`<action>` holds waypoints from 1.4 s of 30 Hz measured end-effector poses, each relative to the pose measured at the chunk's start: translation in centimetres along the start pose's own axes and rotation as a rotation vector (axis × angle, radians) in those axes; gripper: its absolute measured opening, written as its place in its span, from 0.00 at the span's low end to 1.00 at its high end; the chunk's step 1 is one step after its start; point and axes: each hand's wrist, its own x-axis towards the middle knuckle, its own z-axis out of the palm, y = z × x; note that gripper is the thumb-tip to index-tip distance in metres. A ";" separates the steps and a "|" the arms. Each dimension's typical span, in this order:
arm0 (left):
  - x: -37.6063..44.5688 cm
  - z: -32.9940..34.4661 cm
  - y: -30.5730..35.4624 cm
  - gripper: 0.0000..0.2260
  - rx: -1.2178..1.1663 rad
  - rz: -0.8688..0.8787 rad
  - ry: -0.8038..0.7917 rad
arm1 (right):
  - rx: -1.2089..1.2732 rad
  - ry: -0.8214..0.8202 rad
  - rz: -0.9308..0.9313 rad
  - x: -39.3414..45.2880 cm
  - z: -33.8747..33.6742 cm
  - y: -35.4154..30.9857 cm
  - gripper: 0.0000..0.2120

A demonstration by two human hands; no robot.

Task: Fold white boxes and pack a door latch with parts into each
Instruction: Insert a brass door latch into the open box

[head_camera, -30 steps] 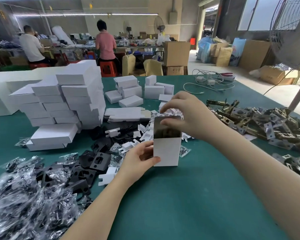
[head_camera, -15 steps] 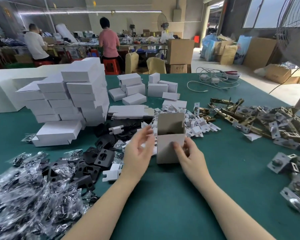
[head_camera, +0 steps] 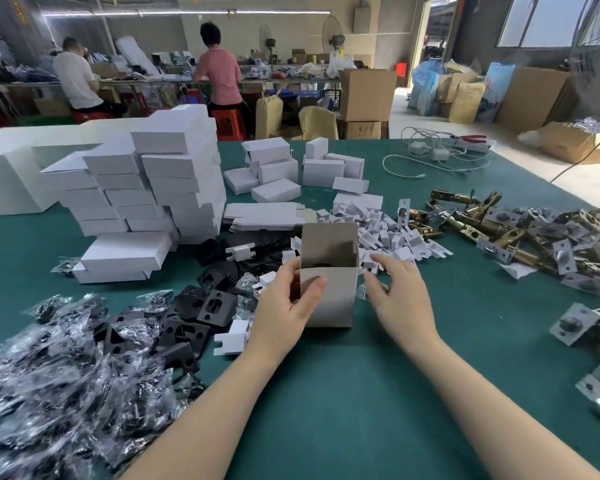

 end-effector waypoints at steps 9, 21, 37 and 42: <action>0.0 0.0 -0.1 0.06 0.008 -0.056 0.019 | -0.507 -0.429 -0.047 5.8 -0.4 0.3 0.21; 0.0 0.0 -0.2 0.14 -0.022 -0.095 0.046 | -0.247 -0.189 0.056 5.8 -2.0 0.4 0.20; -0.3 -0.1 -0.1 0.10 0.011 -0.053 -0.014 | 0.962 0.019 -0.042 1.4 -5.5 -6.5 0.06; -0.2 0.0 -0.2 0.12 -0.020 -0.050 -0.011 | 0.783 -0.040 -0.218 0.8 -5.1 -7.4 0.17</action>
